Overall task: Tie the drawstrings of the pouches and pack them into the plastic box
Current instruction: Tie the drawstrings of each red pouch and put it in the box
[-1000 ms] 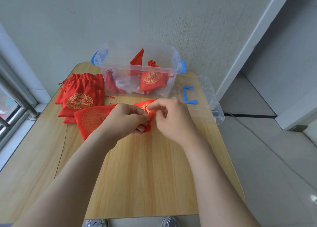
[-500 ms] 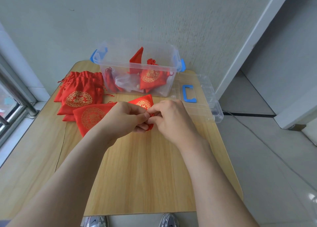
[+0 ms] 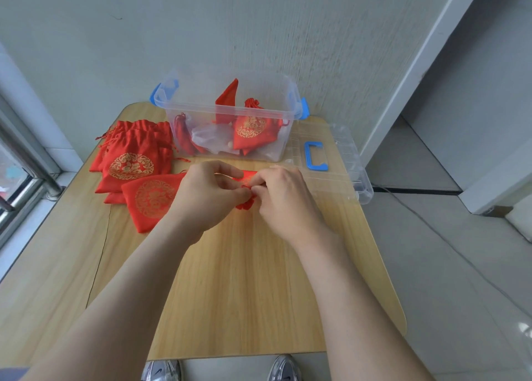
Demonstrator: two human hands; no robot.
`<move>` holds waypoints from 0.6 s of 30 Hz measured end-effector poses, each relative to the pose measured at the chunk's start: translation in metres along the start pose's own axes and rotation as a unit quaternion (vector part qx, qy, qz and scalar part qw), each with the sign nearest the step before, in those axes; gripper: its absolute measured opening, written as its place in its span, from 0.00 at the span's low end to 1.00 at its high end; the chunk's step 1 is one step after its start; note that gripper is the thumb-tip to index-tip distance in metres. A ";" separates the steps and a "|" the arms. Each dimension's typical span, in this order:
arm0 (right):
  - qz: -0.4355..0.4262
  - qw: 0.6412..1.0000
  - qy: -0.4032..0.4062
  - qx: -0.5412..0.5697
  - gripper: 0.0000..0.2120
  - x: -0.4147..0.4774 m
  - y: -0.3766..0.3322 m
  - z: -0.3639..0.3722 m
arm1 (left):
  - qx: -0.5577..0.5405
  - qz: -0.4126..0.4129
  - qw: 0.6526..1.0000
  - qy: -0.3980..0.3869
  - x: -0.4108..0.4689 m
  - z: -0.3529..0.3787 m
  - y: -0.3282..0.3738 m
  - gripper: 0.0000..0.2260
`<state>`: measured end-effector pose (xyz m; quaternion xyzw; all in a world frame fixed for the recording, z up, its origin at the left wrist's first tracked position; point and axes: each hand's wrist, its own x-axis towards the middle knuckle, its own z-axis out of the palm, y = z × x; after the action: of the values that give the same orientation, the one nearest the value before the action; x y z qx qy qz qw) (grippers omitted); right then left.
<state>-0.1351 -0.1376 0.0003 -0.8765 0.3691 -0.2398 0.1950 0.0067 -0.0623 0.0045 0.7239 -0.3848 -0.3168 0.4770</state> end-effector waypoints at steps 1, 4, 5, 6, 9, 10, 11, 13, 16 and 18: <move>0.021 1.000 0.000 0.020 0.07 0.000 0.000 0.001 | 0.021 0.019 0.999 0.018 0.000 0.001 -0.001 0.11; 0.087 0.994 0.001 0.067 0.08 0.002 -0.001 0.004 | 0.104 0.107 0.987 0.068 0.000 0.004 -0.003 0.09; 0.111 0.990 0.000 0.083 0.08 0.003 0.000 0.005 | 0.120 0.134 0.980 0.080 0.000 0.005 -0.002 0.09; 0.136 0.985 -0.002 0.104 0.08 0.004 0.000 0.004 | 0.130 0.155 0.975 0.087 0.000 0.006 -0.002 0.10; 0.213 0.949 -0.033 0.231 0.10 0.006 0.003 0.000 | 0.134 0.189 0.969 0.083 0.001 0.007 -0.003 0.11; 0.236 0.929 -0.048 0.282 0.11 0.006 0.004 -0.001 | 0.131 0.190 0.970 0.081 0.001 0.007 -0.004 0.11; 0.257 0.907 -0.057 0.328 0.11 0.006 0.004 -0.002 | 0.128 0.189 0.970 0.080 0.002 0.006 -0.005 0.12; 0.297 0.859 -0.063 0.413 0.09 0.006 0.004 -0.003 | 0.116 0.189 0.972 0.076 0.001 0.006 -0.005 0.11; 0.334 0.785 -0.076 0.516 0.06 0.007 0.002 -0.007 | 0.098 0.200 0.972 0.071 -0.003 0.005 -0.003 0.10; 0.344 0.760 -0.086 0.544 0.06 0.007 0.002 -0.008 | 0.092 0.197 0.973 0.073 -0.002 0.005 -0.003 0.09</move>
<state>-0.1362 -0.1457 0.0080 -0.4542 0.4350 -0.2403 0.7394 0.0023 -0.0617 0.0003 0.6958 -0.5118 -0.1263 0.4878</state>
